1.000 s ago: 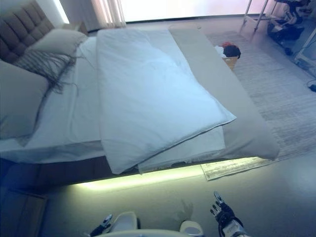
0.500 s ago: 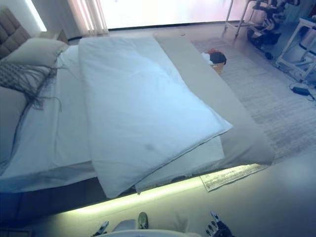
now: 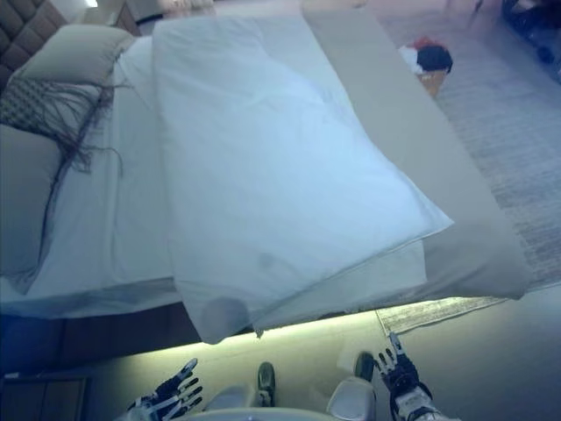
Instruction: Make the bed neatly
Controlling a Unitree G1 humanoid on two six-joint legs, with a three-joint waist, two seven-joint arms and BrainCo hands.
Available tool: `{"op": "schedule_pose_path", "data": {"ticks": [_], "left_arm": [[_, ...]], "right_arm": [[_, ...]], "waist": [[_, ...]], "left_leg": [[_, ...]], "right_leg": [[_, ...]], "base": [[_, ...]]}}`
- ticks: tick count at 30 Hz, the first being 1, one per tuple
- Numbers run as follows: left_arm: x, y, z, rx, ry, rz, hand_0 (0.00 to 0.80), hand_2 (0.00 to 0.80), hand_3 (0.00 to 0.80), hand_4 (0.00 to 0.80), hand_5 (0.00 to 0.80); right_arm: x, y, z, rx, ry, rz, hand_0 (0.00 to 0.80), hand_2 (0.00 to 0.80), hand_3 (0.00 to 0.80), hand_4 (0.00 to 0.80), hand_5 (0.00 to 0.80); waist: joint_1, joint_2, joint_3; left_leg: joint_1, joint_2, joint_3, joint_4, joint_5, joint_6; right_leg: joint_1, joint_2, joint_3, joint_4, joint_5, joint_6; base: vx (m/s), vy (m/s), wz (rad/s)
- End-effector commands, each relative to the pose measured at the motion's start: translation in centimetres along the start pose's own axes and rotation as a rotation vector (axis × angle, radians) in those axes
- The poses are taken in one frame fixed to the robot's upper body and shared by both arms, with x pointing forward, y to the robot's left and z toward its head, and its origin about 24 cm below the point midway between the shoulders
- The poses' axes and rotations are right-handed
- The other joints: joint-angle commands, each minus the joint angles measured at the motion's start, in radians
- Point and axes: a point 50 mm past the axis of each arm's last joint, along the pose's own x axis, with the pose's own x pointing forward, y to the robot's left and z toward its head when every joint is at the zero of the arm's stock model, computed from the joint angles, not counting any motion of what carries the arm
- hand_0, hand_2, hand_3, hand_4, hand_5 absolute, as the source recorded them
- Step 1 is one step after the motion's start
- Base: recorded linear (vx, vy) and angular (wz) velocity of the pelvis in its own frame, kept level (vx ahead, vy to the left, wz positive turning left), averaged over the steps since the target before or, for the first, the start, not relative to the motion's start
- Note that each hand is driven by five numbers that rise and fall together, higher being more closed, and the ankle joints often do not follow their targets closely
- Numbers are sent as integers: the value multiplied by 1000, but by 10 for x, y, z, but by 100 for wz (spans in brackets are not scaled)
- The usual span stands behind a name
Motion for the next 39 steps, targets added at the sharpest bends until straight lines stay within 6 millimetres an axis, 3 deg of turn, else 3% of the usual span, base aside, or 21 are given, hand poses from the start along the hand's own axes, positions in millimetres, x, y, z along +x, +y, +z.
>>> {"op": "schedule_pose_path", "data": {"ticks": [1, 3, 5, 12, 17, 24, 34, 39], "left_arm": [[3, -10, 13, -28, -61, -18, 0, 0, 0, 0, 0], [5, -18, 20, -6, -77, -65, 0, 0, 0, 0, 0], [7, -26, 26, 45, -91, -117, 0, 0, 0, 0, 0], [8, -39, 50, 122, -143, -178, 0, 0, 0, 0, 0], [6, -45, 74, 134, -199, -186, 0, 0, 0, 0, 0], [3, -47, 82, 88, -248, -197, 0, 0, 0, 0, 0], [0, -29, 52, 36, -232, -214, 0, 0, 0, 0, 0], [-3, -21, 48, 29, -234, -211, 0, 0, 0, 0, 0]], "right_arm": [[5, 18, 39, 48, -147, 19, 0, 0, 0, 0, 0], [5, 21, 51, 92, -194, 30, 0, 0, 0, 0, 0], [4, 23, 71, 173, -247, 46, 0, 0, 0, 0, 0], [-6, 77, 158, 102, -421, 184, 0, 0, 0, 0, 0], [-23, 113, 205, 16, -491, 302, 0, 0, 0, 0, 0], [-43, 161, 240, -116, -552, 395, 0, 0, 0, 0, 0], [-83, 221, 279, -236, -696, 546, 0, 0, 0, 0, 0], [-96, 235, 289, -256, -745, 574, 0, 0, 0, 0, 0]], "waist": [[-3, 3, 44], [5, -1, 68], [13, 5, 91], [48, 36, 198], [68, 61, 259], [91, 88, 303], [104, 118, 303], [105, 114, 303]], "left_leg": [[-77, 71, 43, 267, -146, 21], [-117, 106, 44, 312, -141, -1], [-148, 117, 23, 314, -125, -10], [-318, 95, -59, 393, -117, -21], [-436, 81, -67, 472, -132, -25], [-596, 73, -72, 609, -169, -15], [-703, 75, -68, 729, -230, -6], [-706, 83, -67, 753, -235, -4]], "right_leg": [[-51, 4, 47, 206, -25, 4], [-56, -5, 5, 252, -50, -2], [-77, -1, -1, 284, -75, -7], [-269, -22, 11, 457, -126, -11], [-371, -28, 14, 547, -162, -27], [-511, -43, 26, 696, -211, -52], [-625, -44, 68, 838, -281, -64], [-628, -38, 78, 865, -292, -68]], "base": [[137, -312, 104], [10, -248, 66], [-33, -164, 34], [-72, -75, 25], [-44, -49, 23], [-27, -10, 19], [21, 46, 4], [8, 43, -5]]}}
